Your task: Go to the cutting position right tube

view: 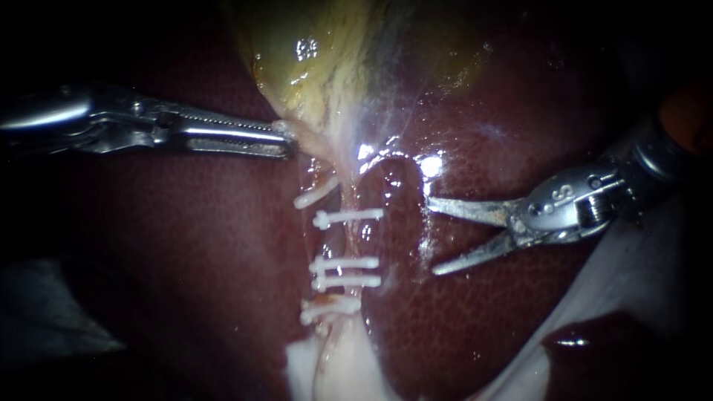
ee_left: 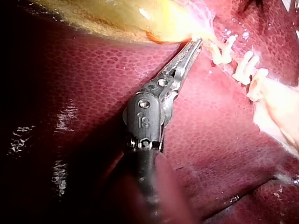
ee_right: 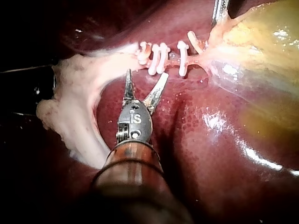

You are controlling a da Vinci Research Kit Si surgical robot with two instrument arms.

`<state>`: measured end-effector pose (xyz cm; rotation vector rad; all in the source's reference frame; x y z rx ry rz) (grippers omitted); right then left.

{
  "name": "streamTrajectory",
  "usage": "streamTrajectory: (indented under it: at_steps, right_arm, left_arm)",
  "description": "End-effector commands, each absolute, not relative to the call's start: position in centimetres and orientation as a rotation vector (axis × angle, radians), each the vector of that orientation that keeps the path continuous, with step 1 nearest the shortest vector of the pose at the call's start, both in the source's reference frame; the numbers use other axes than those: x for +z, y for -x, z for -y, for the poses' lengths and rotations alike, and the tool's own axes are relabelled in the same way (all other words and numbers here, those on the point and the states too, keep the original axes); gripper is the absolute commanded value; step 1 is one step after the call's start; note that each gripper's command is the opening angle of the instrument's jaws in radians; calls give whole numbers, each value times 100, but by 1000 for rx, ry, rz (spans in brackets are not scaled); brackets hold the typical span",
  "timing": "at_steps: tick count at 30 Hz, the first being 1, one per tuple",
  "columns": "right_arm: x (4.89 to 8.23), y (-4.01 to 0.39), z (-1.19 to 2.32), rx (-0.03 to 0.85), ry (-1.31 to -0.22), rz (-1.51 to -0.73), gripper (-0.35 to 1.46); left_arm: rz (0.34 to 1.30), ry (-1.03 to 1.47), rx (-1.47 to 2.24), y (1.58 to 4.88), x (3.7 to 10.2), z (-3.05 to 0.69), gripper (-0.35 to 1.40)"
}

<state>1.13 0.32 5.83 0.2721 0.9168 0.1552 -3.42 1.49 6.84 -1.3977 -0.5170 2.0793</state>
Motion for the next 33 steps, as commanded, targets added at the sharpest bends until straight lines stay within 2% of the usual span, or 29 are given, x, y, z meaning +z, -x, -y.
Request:
streamTrajectory:
  at_steps: [1,5,11,18,26,33]
  right_arm:
    - [583,-113,-33,155,-272,-917,143]
    - [582,-113,-33,155,-272,-917,143]
    - [582,-113,-33,156,-272,-917,143]
    - [584,-122,-35,143,-292,-929,143]
    - [606,-145,-34,272,-423,-935,143]
    - [648,-164,-26,352,-529,-934,143]
  left_arm:
    - [519,1398,2078,340,679,-151,-35]
    - [536,1408,2064,328,659,-161,-35]
    - [494,1474,2010,309,616,-177,-35]
    - [484,1480,2009,308,611,-173,-35]
    - [483,1480,2010,308,612,-172,-35]
    - [481,1480,2010,309,613,-171,-35]
